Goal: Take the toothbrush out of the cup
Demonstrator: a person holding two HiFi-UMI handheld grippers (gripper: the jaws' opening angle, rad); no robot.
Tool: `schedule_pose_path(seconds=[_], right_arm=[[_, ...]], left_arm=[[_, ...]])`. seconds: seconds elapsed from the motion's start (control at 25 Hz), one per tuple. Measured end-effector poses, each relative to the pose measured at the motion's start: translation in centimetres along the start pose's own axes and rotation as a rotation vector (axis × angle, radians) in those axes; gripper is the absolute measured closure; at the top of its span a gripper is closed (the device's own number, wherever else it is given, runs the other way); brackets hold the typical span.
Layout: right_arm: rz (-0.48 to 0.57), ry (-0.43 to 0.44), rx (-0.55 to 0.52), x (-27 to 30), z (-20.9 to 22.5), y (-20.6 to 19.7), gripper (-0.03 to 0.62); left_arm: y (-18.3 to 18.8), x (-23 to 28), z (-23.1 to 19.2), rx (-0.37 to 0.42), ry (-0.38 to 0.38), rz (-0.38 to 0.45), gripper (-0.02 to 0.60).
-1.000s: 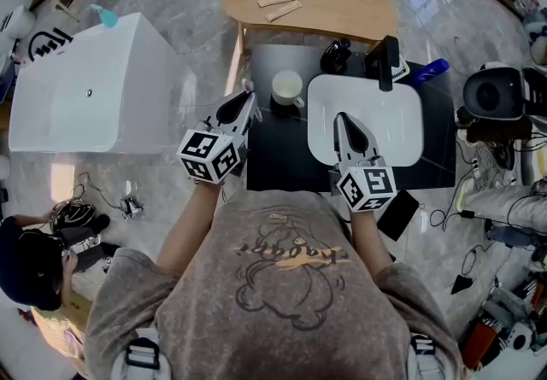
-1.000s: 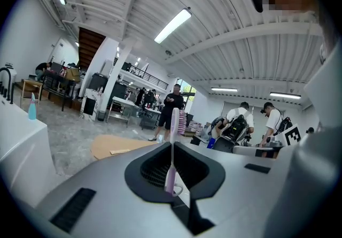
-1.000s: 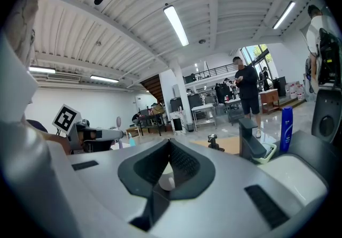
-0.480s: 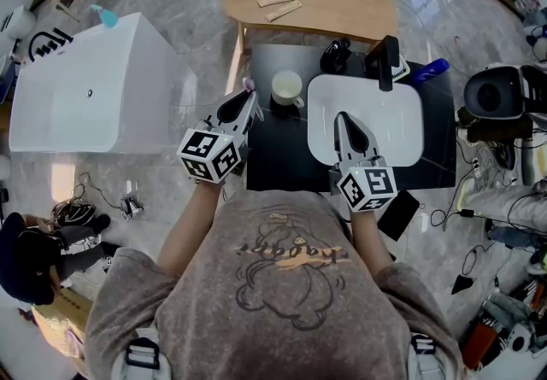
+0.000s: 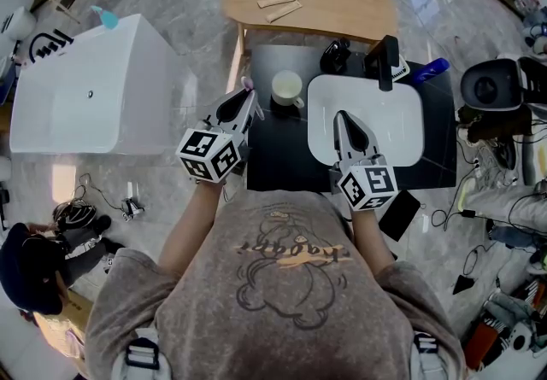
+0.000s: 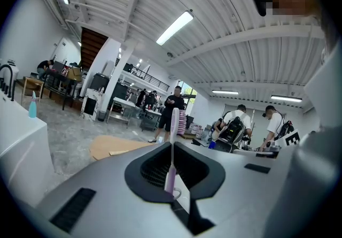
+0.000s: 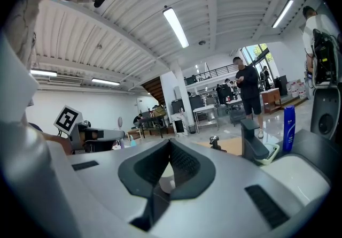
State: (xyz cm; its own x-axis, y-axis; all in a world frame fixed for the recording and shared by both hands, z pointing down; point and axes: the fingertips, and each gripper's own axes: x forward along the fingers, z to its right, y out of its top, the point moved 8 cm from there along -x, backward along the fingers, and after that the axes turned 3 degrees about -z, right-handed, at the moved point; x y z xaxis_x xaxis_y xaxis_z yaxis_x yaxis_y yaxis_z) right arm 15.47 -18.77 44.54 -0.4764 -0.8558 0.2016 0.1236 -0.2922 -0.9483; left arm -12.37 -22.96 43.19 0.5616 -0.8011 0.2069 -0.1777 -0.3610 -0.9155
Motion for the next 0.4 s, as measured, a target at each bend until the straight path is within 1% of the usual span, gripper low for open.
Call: schedule_pose_path(seconds=[0.4], right_arm=[[0.003, 0.003, 0.001, -0.07, 0.32, 0.18, 0.597]], left_arm=[[-0.18, 0.24, 0.49, -0.001, -0.005, -0.007, 0.549]])
